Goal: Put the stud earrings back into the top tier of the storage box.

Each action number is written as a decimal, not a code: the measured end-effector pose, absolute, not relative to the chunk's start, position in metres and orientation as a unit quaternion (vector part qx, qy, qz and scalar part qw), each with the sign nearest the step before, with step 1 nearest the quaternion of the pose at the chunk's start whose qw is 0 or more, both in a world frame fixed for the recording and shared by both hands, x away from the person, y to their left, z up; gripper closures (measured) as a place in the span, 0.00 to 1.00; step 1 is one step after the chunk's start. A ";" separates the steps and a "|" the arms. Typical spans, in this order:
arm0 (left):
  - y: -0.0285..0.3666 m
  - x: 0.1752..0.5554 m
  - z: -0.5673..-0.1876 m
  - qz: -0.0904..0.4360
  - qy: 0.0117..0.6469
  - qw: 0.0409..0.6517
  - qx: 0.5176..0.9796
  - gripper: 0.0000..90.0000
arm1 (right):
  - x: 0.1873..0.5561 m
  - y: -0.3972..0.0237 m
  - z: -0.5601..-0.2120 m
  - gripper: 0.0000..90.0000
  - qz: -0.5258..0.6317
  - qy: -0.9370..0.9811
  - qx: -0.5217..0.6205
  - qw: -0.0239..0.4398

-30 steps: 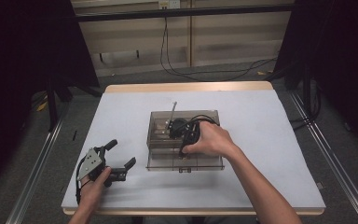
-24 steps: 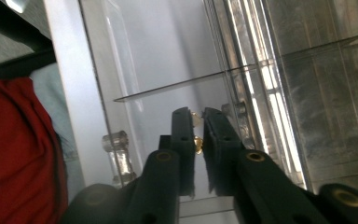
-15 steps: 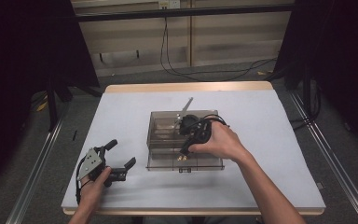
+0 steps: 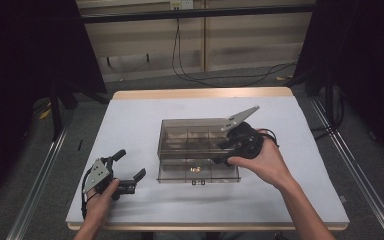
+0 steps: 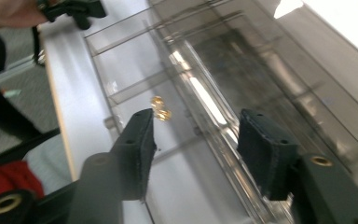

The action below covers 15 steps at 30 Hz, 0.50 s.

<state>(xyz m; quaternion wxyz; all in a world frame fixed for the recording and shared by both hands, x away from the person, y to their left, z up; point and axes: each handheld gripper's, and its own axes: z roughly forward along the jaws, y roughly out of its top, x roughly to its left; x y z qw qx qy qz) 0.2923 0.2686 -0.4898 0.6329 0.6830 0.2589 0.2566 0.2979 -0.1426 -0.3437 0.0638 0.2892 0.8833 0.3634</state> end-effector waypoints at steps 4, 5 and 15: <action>0.269 0.292 -0.490 0.257 0.259 0.633 0.683 0.01 | 0.291 -0.160 -0.352 0.33 0.380 0.868 0.312 0.073; 0.268 0.292 -0.490 0.256 0.260 0.634 0.682 0.01 | 0.289 -0.164 -0.354 0.30 0.384 0.864 0.315 0.076; 0.268 0.292 -0.490 0.254 0.258 0.634 0.684 0.01 | 0.269 -0.209 -0.377 0.13 0.426 0.812 0.379 0.125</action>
